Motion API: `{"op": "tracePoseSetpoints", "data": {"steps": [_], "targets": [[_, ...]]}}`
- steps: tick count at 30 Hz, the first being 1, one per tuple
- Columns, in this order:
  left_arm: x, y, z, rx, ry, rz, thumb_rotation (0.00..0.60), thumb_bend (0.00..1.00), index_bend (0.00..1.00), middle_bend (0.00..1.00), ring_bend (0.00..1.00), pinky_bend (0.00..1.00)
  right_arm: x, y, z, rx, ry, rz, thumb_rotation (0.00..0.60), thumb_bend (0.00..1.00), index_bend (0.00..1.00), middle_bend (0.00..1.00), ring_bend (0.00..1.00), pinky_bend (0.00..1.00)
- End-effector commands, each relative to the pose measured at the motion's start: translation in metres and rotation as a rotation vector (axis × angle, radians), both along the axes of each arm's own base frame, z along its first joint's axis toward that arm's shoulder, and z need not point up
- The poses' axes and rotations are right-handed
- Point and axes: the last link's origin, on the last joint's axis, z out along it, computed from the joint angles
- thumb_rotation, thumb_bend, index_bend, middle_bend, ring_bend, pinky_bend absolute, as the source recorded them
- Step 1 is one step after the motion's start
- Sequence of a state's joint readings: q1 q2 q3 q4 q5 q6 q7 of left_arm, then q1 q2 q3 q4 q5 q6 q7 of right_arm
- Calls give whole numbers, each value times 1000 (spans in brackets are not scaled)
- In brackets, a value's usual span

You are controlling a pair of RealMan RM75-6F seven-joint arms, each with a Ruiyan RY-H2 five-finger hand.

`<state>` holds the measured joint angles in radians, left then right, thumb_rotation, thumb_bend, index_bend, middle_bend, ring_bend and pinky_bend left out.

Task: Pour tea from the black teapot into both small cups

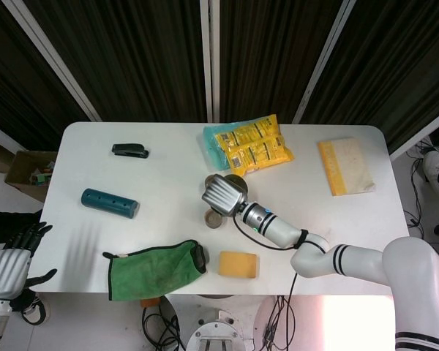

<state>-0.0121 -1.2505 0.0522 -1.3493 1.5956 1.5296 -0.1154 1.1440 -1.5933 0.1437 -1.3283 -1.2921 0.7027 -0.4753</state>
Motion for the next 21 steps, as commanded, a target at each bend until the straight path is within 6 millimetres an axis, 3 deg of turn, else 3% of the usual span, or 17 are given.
{"op": "tracePoseSetpoints", "data": {"steps": [1, 21], "targets": [[0, 0, 0, -1, 0, -1, 600, 67, 156, 118, 107, 217, 0, 0, 0, 0, -1, -1, 567, 477, 1000, 1000, 1000, 563], [-1, 0, -2, -7, 1, 4, 600, 67, 157, 117, 107, 217, 0, 1, -6, 3, 2, -1, 570, 477, 1000, 1000, 1000, 564]]}}
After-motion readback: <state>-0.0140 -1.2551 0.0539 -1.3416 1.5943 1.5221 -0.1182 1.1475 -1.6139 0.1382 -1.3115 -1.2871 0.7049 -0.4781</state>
